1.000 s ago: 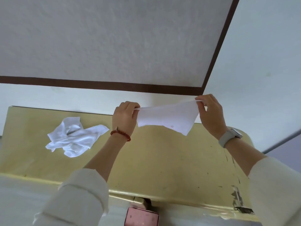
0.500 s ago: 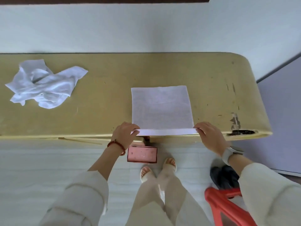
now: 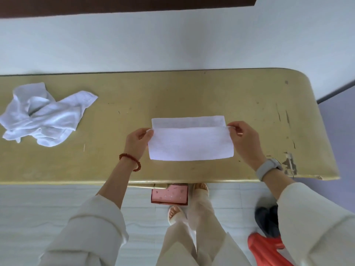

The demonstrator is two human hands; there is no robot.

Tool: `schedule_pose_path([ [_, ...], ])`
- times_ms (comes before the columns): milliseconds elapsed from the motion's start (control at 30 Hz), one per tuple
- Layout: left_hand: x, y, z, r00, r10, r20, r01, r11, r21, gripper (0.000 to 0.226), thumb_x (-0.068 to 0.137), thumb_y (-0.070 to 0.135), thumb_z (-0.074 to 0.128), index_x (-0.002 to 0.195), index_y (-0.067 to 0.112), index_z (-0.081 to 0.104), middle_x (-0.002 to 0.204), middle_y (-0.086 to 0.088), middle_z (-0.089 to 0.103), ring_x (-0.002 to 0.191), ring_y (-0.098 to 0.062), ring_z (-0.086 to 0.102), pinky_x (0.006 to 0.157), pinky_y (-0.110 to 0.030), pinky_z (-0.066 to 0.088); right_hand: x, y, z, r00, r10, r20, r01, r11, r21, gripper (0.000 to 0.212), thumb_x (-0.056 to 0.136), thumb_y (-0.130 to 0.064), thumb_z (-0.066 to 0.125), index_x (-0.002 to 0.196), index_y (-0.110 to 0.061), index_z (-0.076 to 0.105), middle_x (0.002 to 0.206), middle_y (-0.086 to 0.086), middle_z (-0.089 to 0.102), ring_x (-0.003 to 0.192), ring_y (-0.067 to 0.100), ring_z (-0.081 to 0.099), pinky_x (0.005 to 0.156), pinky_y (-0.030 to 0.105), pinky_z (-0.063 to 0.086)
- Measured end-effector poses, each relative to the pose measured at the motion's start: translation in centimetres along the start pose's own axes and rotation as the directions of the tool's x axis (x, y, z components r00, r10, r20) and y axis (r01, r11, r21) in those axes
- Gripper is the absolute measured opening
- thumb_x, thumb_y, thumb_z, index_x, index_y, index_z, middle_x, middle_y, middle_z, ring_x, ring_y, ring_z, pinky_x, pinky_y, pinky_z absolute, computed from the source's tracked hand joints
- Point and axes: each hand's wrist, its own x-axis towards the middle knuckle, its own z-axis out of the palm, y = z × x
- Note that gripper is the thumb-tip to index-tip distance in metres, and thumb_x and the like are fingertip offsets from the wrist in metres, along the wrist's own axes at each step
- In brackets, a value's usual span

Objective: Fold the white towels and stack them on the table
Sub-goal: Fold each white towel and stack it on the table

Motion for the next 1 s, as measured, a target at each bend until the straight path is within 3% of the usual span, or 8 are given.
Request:
schedule_pose_path([
  [100,2.4,0.6,1.0,0.999,0.005,-0.054,-0.003,1.000,0.027,0.010,0.090,0.016,0.056,0.094,0.011,0.064,0.081,0.004,0.063,0.084,-0.018,0.057,0.083,-0.036,0.050,2.7,0.1,1.1,1.000,0.017,-0.010,-0.017,0.999,0.029,0.018,0.091,-0.006,0.048,0.101,-0.003,0.062,0.089,0.000,0.059,0.080,0.013,0.052,0.064,0.002,0.036],
  [267,5.3,0.1,2.4,0.992,0.032,-0.123,-0.017,0.993,0.121,0.014,0.089,0.018,0.057,0.097,0.010,0.065,0.081,0.004,0.063,0.074,-0.007,0.056,0.068,-0.016,0.045,5.7,1.5,2.7,0.999,0.037,0.021,-0.038,0.999,0.016,0.018,0.091,-0.007,0.047,0.102,-0.005,0.062,0.088,0.000,0.059,0.079,0.012,0.051,0.064,0.001,0.036],
  [467,6.3,-0.5,3.4,0.983,0.061,-0.175,-0.017,0.970,0.242,0.006,0.088,0.020,0.059,0.089,0.017,0.063,0.072,0.011,0.058,0.067,-0.001,0.052,0.062,-0.012,0.042,6.7,2.6,3.8,0.998,0.026,0.055,-0.022,0.997,-0.071,0.019,0.091,-0.007,0.046,0.102,-0.006,0.062,0.089,0.000,0.059,0.079,0.014,0.053,0.071,0.021,0.039],
  [600,6.4,-0.7,3.9,0.971,0.087,-0.224,-0.021,0.959,0.282,0.001,0.087,0.017,0.060,0.086,0.018,0.061,0.069,0.013,0.055,0.063,0.000,0.050,0.055,-0.001,0.039,7.1,2.9,4.4,0.998,-0.038,0.057,0.047,0.986,-0.160,0.016,0.090,-0.006,0.046,0.097,-0.005,0.061,0.092,0.003,0.058,0.075,0.018,0.052,0.068,0.029,0.043],
  [733,6.7,-0.9,4.1,0.964,0.079,-0.256,-0.001,0.956,0.292,0.004,0.086,0.018,0.060,0.083,0.017,0.058,0.063,0.010,0.050,0.058,-0.003,0.045,0.054,-0.012,0.037,6.8,3.4,4.8,0.993,-0.111,0.029,0.115,0.968,-0.221,0.014,0.088,-0.004,0.048,0.093,-0.003,0.061,0.089,0.009,0.056,0.065,0.022,0.050,0.058,0.034,0.045],
  [900,6.9,-0.6,4.1,0.966,0.067,-0.251,0.021,0.943,0.332,0.004,0.086,0.018,0.061,0.083,0.017,0.058,0.060,0.005,0.045,0.056,-0.009,0.042,0.056,-0.022,0.037,6.7,4.3,5.1,0.968,-0.250,0.023,0.247,0.936,-0.252,0.014,0.088,-0.003,0.053,0.096,-0.002,0.064,0.092,0.014,0.053,0.070,0.027,0.053,0.054,0.035,0.049],
  [1000,6.6,-0.2,4.5,0.948,0.076,-0.310,0.068,0.901,0.428,0.023,0.085,0.022,0.061,0.107,0.015,0.058,0.089,-0.002,0.055,0.080,-0.017,0.049,0.073,-0.028,0.039,6.5,4.7,5.0,0.935,-0.353,0.018,0.338,0.878,-0.338,0.022,0.090,-0.012,0.048,0.097,-0.002,0.066,0.097,0.016,0.057,0.083,0.032,0.054,0.054,0.035,0.051],
])
